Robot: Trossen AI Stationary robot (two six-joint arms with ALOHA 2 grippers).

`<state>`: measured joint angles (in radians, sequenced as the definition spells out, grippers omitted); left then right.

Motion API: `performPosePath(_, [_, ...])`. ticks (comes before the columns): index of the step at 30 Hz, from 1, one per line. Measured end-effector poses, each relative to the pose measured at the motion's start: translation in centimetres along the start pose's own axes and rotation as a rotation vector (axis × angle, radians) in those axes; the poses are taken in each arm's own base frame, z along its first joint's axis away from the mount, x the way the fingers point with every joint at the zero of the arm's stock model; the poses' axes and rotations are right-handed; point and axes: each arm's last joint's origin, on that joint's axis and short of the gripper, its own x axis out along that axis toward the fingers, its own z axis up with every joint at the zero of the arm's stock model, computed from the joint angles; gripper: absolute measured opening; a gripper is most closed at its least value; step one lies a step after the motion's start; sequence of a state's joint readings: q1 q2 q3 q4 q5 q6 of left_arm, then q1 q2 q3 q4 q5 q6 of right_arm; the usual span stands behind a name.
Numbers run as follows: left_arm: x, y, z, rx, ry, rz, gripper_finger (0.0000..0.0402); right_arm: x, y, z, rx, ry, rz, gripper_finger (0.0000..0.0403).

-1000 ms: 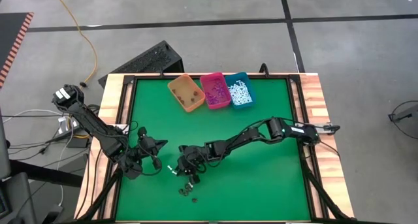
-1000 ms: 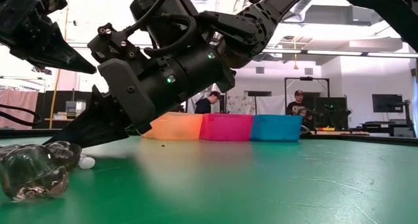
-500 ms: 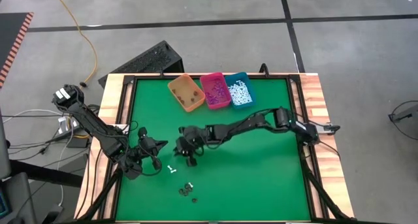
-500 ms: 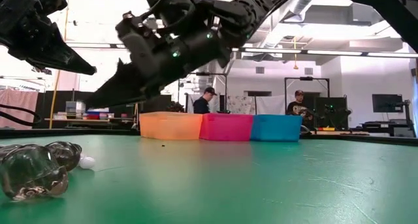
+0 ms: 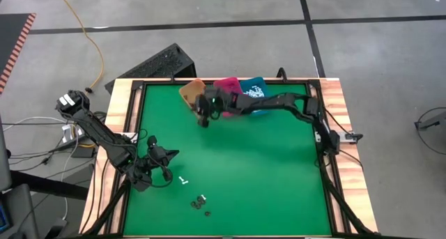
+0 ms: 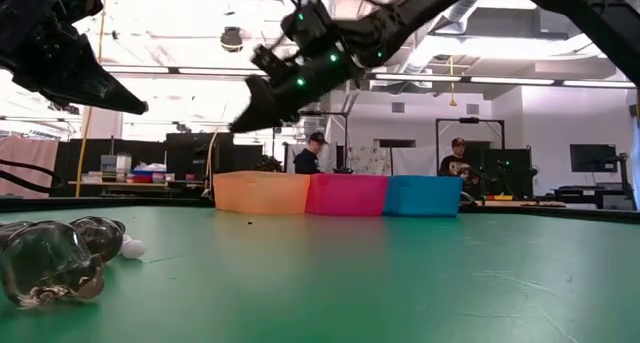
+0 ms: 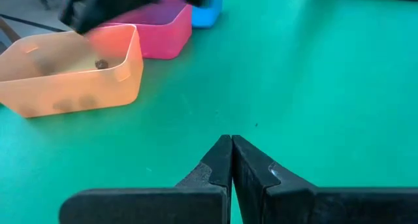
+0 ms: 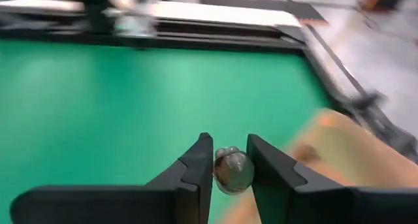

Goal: Sort Halloween decoration
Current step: Put the transparent black skull toy into the orange bin, then put the white bone toy into the blue bin

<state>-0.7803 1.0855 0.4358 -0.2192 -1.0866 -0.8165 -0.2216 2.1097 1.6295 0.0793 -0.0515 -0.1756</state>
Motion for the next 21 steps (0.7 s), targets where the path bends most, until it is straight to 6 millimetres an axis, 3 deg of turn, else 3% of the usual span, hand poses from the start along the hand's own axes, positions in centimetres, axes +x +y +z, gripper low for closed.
performPosePath(5, [0.0,0.0,0.0,0.0,0.0,0.0,0.0,-0.4,-4.5,-1.2,0.115,0.036,-0.087,0.0148])
performPosePath(11, [0.0,0.0,0.0,0.001,0.001,-0.001,0.0,-0.5,-5.5,-1.5,0.145,0.034,-0.096,0.0215])
performPosePath(13, [0.0,0.0,0.0,0.0,0.001,-0.001,0.0,-0.4,-4.9,-1.4,0.149,0.03,-0.051,0.023])
performPosePath(16, [0.0,0.0,0.0,-0.001,0.011,-0.011,0.0,-0.2,-3.0,-0.7,0.203,-0.012,0.149,0.0236])
performPosePath(21, [0.0,-0.1,-0.1,-0.016,0.025,-0.023,0.0,-0.1,4.3,0.1,0.193,0.022,0.442,0.0221])
